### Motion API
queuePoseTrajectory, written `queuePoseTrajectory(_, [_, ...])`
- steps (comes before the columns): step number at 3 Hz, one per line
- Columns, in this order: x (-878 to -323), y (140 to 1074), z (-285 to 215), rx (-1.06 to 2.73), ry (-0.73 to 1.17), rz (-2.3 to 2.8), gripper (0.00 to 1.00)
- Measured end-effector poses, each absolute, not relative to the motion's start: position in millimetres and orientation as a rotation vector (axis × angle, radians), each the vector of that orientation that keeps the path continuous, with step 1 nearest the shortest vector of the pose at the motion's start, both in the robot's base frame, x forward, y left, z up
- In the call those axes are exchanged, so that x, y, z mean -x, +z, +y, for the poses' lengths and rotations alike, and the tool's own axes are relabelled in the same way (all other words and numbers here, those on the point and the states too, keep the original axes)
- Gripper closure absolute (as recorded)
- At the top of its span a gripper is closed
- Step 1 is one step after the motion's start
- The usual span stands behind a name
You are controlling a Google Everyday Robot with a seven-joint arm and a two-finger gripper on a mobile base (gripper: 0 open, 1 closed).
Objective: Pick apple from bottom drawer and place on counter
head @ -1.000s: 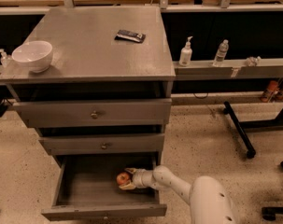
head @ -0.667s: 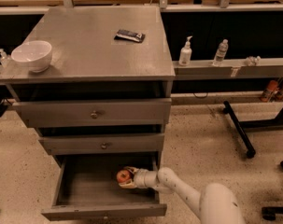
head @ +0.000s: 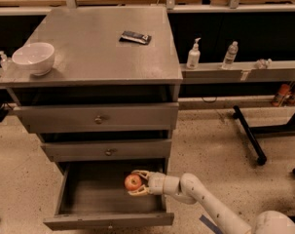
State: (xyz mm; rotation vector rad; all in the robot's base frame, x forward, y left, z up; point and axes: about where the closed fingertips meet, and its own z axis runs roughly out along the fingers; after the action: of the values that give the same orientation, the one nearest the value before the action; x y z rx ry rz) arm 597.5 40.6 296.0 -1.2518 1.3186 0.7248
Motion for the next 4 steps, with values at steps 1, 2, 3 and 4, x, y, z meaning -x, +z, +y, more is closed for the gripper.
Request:
queuePoseTrajectory(1, [-561, 369, 34, 1.317, 0.806, 1.238, 1.0])
queuePoseTrajectory(2, [-538, 438, 29, 1.408, 0.82, 1.189, 1.0])
queuePoseTrajectory(3, [-531, 476, 29, 1.473, 0.801, 1.159, 1.0])
queuePoseTrajectory(4, [-539, 483, 21, 1.435, 0.834, 1.154, 1.0])
